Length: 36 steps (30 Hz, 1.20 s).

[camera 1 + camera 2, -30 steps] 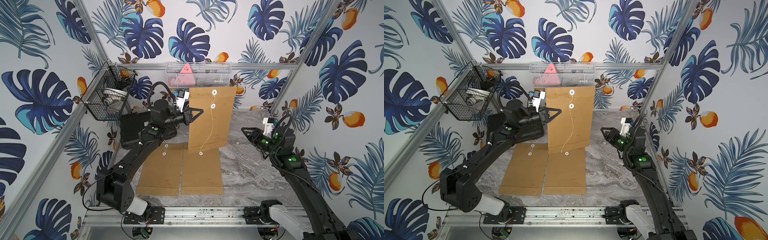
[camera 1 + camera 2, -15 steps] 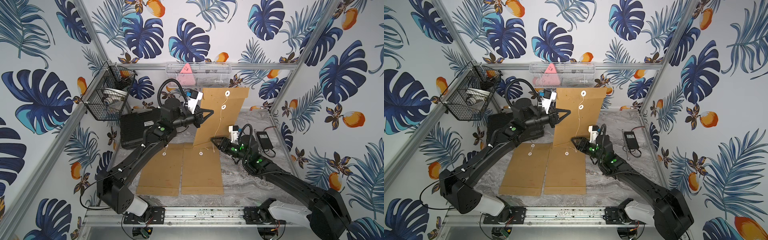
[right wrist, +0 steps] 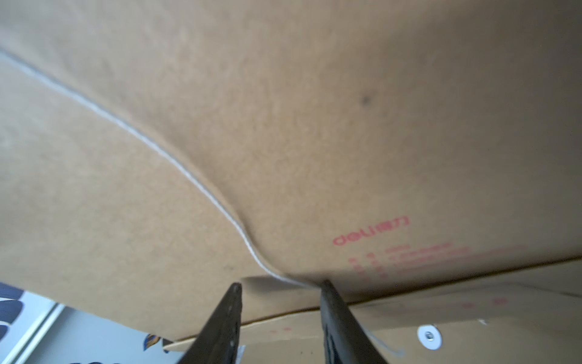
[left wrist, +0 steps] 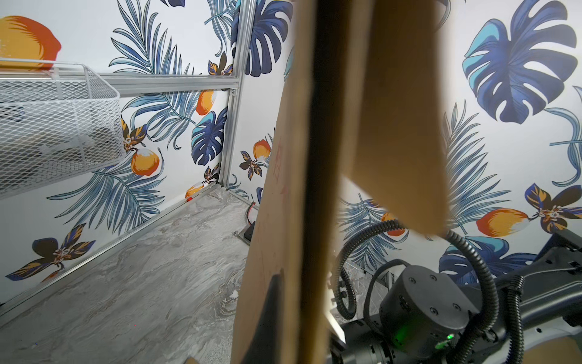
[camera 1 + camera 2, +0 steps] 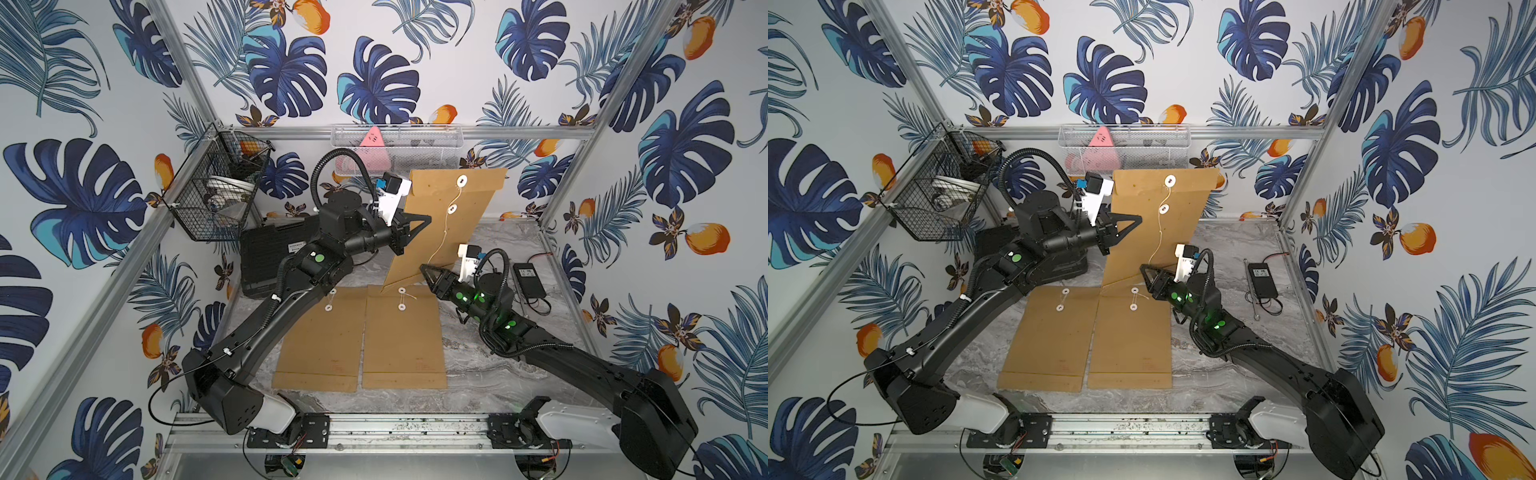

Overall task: Close the mouth of the file bag
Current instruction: Close the file bag.

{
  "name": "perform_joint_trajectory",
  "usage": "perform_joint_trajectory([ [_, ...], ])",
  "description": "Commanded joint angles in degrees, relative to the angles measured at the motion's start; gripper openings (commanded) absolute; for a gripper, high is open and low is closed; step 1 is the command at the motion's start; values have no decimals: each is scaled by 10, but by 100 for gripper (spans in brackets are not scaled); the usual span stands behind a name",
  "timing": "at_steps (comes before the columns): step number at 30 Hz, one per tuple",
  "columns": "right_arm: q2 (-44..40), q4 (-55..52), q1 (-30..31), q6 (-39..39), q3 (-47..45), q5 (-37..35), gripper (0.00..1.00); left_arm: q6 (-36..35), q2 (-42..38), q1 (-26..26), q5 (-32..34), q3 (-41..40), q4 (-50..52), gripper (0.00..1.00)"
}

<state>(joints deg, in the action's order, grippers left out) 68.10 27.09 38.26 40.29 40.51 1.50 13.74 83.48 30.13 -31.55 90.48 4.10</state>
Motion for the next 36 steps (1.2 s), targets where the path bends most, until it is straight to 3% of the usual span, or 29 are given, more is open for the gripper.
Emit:
perform_joint_trajectory([
  [1, -14, -51, 4, -86, 7, -38, 45, -15, -1, 0, 3, 11, 6, 0],
  [11, -32, -91, 5, -160, 12, -72, 46, -30, 2, 0, -4, 41, 26, 0],
  [30, -143, -141, 4, -171, -34, -40, 46, -80, 12, -1, 19, 78, 54, 0],
  [36, -105, -146, 4, -198, 0, -54, 47, -64, 8, 0, 10, 69, 39, 0],
])
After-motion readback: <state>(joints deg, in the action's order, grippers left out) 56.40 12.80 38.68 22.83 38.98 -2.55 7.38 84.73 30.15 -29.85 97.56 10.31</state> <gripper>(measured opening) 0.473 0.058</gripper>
